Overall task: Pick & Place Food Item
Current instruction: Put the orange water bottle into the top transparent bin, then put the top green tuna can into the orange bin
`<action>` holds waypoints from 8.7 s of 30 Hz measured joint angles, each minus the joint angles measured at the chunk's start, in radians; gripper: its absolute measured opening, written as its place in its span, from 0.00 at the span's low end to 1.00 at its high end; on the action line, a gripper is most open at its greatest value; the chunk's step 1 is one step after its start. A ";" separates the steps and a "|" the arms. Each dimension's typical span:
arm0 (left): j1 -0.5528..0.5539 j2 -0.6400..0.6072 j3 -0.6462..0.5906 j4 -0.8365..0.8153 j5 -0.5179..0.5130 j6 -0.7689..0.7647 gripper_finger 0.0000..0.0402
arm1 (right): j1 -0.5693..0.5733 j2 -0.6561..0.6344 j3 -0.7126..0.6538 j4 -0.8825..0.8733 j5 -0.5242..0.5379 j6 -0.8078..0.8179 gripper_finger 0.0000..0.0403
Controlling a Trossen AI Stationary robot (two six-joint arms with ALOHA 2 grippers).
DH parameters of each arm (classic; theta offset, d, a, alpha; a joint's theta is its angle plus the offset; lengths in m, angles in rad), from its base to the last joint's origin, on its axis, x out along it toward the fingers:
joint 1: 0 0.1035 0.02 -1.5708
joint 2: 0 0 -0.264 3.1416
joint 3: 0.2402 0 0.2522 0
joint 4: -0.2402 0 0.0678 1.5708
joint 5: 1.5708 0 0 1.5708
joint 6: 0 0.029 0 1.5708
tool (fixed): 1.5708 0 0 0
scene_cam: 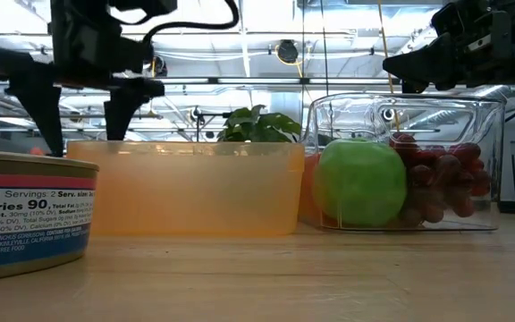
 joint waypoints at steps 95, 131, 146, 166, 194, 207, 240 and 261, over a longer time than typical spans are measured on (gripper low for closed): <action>0.305 -0.114 0.077 0.002 -0.259 -0.447 0.52 | 0.000 0.000 0.000 0.000 0.000 0.000 0.00; 0.398 -0.001 0.254 1.017 -0.119 -0.169 0.52 | 0.000 0.000 0.000 0.000 0.000 0.000 0.00; 0.425 0.199 0.253 1.003 -0.083 -0.230 0.53 | 0.000 0.000 0.000 0.000 0.000 0.000 0.00; 0.451 0.215 0.253 0.863 -0.080 -0.271 0.54 | 0.000 0.000 0.000 0.000 0.000 0.000 0.00; 0.427 -0.343 0.253 0.518 -0.083 -0.299 0.34 | 0.000 0.000 0.000 0.000 0.000 0.000 0.00; 0.383 -0.719 0.253 0.475 -0.082 -0.341 0.41 | 0.000 0.000 0.000 0.000 0.000 0.000 0.00; 0.383 -1.329 -0.457 0.713 -0.295 -0.445 0.45 | 0.000 0.000 0.000 0.000 0.000 0.000 0.00; 0.354 -1.396 -0.879 1.177 0.082 -0.480 0.48 | 0.000 0.000 0.000 0.000 0.000 0.000 0.00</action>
